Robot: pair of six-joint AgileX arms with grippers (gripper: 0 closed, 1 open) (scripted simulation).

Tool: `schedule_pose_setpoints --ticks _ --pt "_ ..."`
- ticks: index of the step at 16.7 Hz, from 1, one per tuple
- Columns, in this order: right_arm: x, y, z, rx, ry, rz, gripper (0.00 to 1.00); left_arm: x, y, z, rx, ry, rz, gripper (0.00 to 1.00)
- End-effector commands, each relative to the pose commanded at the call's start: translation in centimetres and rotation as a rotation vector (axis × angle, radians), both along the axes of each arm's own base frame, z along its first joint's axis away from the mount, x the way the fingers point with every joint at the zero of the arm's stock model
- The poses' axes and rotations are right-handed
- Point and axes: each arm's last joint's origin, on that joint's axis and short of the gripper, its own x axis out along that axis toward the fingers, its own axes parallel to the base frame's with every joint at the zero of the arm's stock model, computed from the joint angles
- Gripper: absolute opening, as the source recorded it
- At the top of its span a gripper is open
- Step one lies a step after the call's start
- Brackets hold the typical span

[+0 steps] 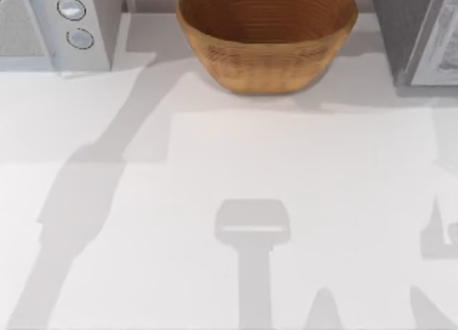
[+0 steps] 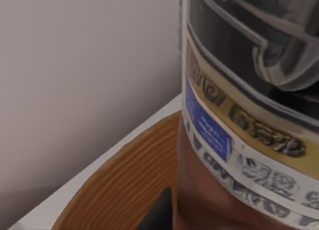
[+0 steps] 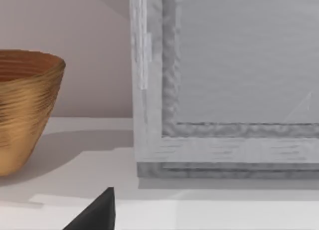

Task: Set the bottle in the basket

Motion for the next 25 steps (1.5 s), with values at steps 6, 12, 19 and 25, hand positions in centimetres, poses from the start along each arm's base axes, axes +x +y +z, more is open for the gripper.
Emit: schedule_pose_setpoints --ticks 6,12,19,25 --pt "0.0 0.0 0.0 0.0 0.0 0.0 1.0 0.6 -0.8 -0.3 -0.004 -0.01 -0.006 0.0" --pt "0.0 0.0 0.0 0.0 0.0 0.0 1.0 3.4 -3.4 -4.1 0.001 0.001 0.0 0.0" --pt "0.0 0.0 0.0 0.0 0.0 0.0 1.0 3.5 -3.5 -4.2 0.0 0.0 0.0 0.23" --pt "0.0 0.0 0.0 0.0 0.0 0.0 1.0 3.5 -3.5 -4.2 0.0 0.0 0.0 0.68"
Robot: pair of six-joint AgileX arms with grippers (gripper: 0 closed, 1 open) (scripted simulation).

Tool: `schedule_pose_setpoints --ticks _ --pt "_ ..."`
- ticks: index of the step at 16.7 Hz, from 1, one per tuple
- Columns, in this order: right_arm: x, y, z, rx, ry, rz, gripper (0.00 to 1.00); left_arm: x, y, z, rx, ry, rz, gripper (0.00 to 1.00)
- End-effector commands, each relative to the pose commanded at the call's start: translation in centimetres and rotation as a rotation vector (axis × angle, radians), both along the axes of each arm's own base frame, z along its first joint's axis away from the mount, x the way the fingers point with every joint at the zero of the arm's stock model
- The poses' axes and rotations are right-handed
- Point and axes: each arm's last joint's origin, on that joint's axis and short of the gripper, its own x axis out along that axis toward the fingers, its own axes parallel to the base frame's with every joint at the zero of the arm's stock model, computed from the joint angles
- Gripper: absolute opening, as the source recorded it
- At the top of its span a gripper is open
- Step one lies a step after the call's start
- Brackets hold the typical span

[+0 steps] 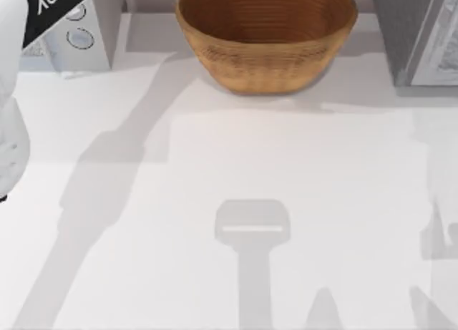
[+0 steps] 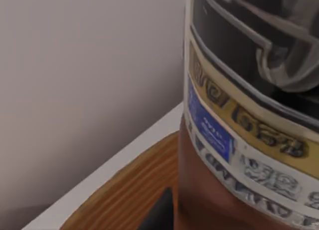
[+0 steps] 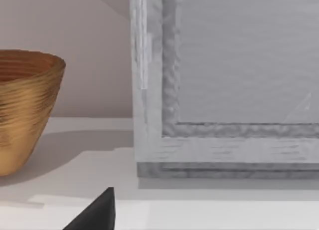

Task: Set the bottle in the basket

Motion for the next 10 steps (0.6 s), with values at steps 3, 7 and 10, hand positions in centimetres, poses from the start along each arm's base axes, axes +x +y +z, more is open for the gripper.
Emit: schedule_pose_setpoints --ticks 3,7,10 --pt "0.0 0.0 0.0 0.0 0.0 0.0 1.0 0.0 0.0 0.0 0.0 0.0 0.0 0.9" --pt "0.0 0.0 0.0 0.0 0.0 0.0 1.0 0.0 0.0 0.0 0.0 0.0 0.0 1.0" --pt "0.0 0.0 0.0 0.0 0.0 0.0 1.0 0.0 0.0 0.0 0.0 0.0 0.0 1.0"
